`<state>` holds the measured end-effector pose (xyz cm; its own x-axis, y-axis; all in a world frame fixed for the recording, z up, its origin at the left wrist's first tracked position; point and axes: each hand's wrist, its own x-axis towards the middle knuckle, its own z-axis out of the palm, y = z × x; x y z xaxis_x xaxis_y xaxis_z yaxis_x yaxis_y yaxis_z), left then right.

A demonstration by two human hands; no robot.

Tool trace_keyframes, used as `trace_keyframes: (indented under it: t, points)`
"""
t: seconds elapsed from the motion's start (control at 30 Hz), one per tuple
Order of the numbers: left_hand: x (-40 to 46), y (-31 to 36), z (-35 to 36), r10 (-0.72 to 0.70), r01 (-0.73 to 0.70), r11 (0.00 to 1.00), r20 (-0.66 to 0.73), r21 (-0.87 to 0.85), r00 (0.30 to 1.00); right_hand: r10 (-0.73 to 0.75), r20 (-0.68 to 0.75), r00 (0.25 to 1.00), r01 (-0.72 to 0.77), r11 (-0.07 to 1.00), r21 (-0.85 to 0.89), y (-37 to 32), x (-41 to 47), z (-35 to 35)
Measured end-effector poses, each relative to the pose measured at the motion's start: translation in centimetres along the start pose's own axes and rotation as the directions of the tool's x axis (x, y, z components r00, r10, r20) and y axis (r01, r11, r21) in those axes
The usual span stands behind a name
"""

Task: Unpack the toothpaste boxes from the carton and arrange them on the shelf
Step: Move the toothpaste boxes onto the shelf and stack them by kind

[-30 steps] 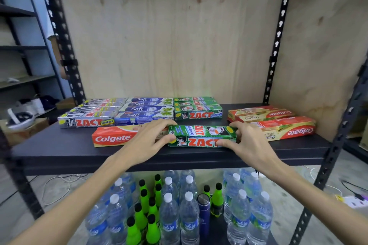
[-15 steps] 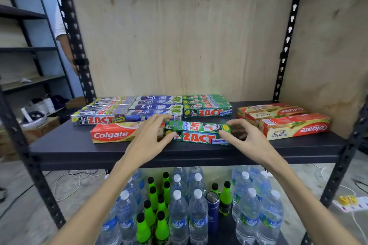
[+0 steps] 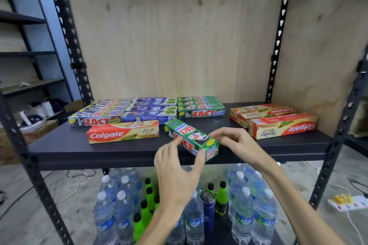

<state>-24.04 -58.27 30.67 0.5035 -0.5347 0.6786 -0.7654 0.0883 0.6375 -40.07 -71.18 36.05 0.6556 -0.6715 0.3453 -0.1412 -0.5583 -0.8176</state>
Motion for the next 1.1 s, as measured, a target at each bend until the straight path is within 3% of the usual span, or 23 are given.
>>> trace_keyframes:
  t: [0.17,0.27,0.4,0.47,0.57,0.7,0.8,0.97,1.1]
  points:
    - [-0.5,1.7,0.2,0.016,-0.019,0.986,0.014,0.168,1.000,-0.089,0.154,0.984,0.101,0.992,-0.074,0.0,-0.1,-0.4]
    - [0.2,1.6,0.1,0.033,-0.037,0.987,0.028,0.157,0.999,-0.134,0.057,0.989,0.137,0.989,-0.051,0.3,0.0,-0.5]
    - [2.3,0.3,-1.3,0.044,-0.062,0.992,0.164,0.106,0.985,-0.093,-0.099,0.991,0.073,0.979,-0.188,1.2,0.5,-0.8]
    - [4.0,-0.7,-2.2,0.081,-0.122,0.980,0.245,0.158,0.966,-0.080,-0.155,0.985,0.032,0.957,-0.289,1.9,1.0,-0.9]
    - [7.0,-2.3,-3.2,0.176,-0.295,0.902,0.355,0.315,0.918,-0.173,-0.219,0.960,0.015,0.817,-0.577,2.7,1.9,-1.5]
    - [11.0,-3.0,-3.5,0.144,-0.386,0.836,0.522,0.391,0.841,-0.190,-0.152,0.970,-0.023,0.549,-0.835,2.3,3.4,-3.2]
    - [13.2,-2.6,-2.8,0.103,-0.451,0.784,0.628,0.426,0.772,-0.194,-0.103,0.976,-0.028,0.356,-0.934,1.4,4.6,-4.2]
    - [15.7,-2.6,0.0,0.131,-0.458,0.786,0.612,0.415,0.780,-0.136,-0.084,0.987,-0.053,0.217,-0.975,1.0,6.9,-5.6]
    - [17.1,-3.1,1.7,0.156,-0.452,0.805,0.597,0.385,0.787,-0.066,-0.085,0.994,-0.067,0.230,-0.971,1.4,9.0,-7.0]
